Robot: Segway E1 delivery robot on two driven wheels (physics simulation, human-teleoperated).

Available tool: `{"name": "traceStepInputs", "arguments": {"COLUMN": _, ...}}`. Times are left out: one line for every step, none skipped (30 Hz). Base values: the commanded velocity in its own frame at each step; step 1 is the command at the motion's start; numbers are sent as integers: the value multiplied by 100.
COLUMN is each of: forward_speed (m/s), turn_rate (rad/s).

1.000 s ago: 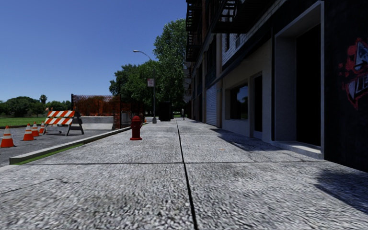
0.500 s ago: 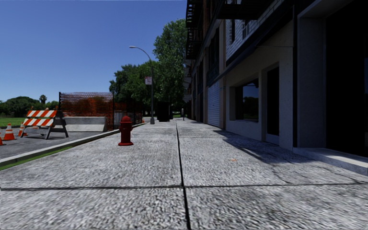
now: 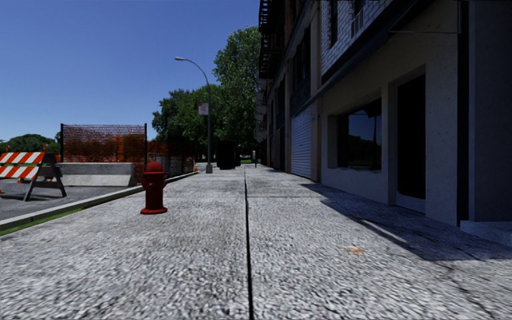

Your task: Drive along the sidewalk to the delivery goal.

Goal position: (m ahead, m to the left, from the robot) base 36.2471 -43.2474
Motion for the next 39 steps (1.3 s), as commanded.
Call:
{"name": "traceStepInputs", "arguments": {"forward_speed": 200, "turn_rate": 9}}
{"name": "traceStepInputs", "arguments": {"forward_speed": 200, "turn_rate": 9}}
{"name": "traceStepInputs", "arguments": {"forward_speed": 200, "turn_rate": 0}}
{"name": "traceStepInputs", "arguments": {"forward_speed": 200, "turn_rate": 0}}
{"name": "traceStepInputs", "arguments": {"forward_speed": 200, "turn_rate": 0}}
{"name": "traceStepInputs", "arguments": {"forward_speed": 200, "turn_rate": 0}}
{"name": "traceStepInputs", "arguments": {"forward_speed": 200, "turn_rate": 0}}
{"name": "traceStepInputs", "arguments": {"forward_speed": 200, "turn_rate": 0}}
{"name": "traceStepInputs", "arguments": {"forward_speed": 200, "turn_rate": 0}}
{"name": "traceStepInputs", "arguments": {"forward_speed": 200, "turn_rate": 0}}
{"name": "traceStepInputs", "arguments": {"forward_speed": 200, "turn_rate": 0}}
{"name": "traceStepInputs", "arguments": {"forward_speed": 200, "turn_rate": 0}}
{"name": "traceStepInputs", "arguments": {"forward_speed": 200, "turn_rate": 0}}
{"name": "traceStepInputs", "arguments": {"forward_speed": 200, "turn_rate": 5}}
{"name": "traceStepInputs", "arguments": {"forward_speed": 200, "turn_rate": 13}}
{"name": "traceStepInputs", "arguments": {"forward_speed": 200, "turn_rate": 22}}
{"name": "traceStepInputs", "arguments": {"forward_speed": 200, "turn_rate": 22}}
{"name": "traceStepInputs", "arguments": {"forward_speed": 200, "turn_rate": 26}}
{"name": "traceStepInputs", "arguments": {"forward_speed": 200, "turn_rate": 31}}
{"name": "traceStepInputs", "arguments": {"forward_speed": 200, "turn_rate": 32}}
{"name": "traceStepInputs", "arguments": {"forward_speed": 200, "turn_rate": 0}}
{"name": "traceStepInputs", "arguments": {"forward_speed": 200, "turn_rate": 0}}
{"name": "traceStepInputs", "arguments": {"forward_speed": 200, "turn_rate": 0}}
{"name": "traceStepInputs", "arguments": {"forward_speed": 200, "turn_rate": 0}}
{"name": "traceStepInputs", "arguments": {"forward_speed": 200, "turn_rate": 0}}
{"name": "traceStepInputs", "arguments": {"forward_speed": 200, "turn_rate": 0}}
{"name": "traceStepInputs", "arguments": {"forward_speed": 200, "turn_rate": 0}}
{"name": "traceStepInputs", "arguments": {"forward_speed": 200, "turn_rate": 0}}
{"name": "traceStepInputs", "arguments": {"forward_speed": 200, "turn_rate": 0}}
{"name": "traceStepInputs", "arguments": {"forward_speed": 200, "turn_rate": 0}}
{"name": "traceStepInputs", "arguments": {"forward_speed": 200, "turn_rate": 0}}
{"name": "traceStepInputs", "arguments": {"forward_speed": 200, "turn_rate": 0}}
{"name": "traceStepInputs", "arguments": {"forward_speed": 200, "turn_rate": 0}}
{"name": "traceStepInputs", "arguments": {"forward_speed": 200, "turn_rate": 0}}
{"name": "traceStepInputs", "arguments": {"forward_speed": 200, "turn_rate": 0}}
{"name": "traceStepInputs", "arguments": {"forward_speed": 200, "turn_rate": 0}}
{"name": "traceStepInputs", "arguments": {"forward_speed": 200, "turn_rate": 0}}
{"name": "traceStepInputs", "arguments": {"forward_speed": 200, "turn_rate": 0}}
{"name": "traceStepInputs", "arguments": {"forward_speed": 200, "turn_rate": 0}}
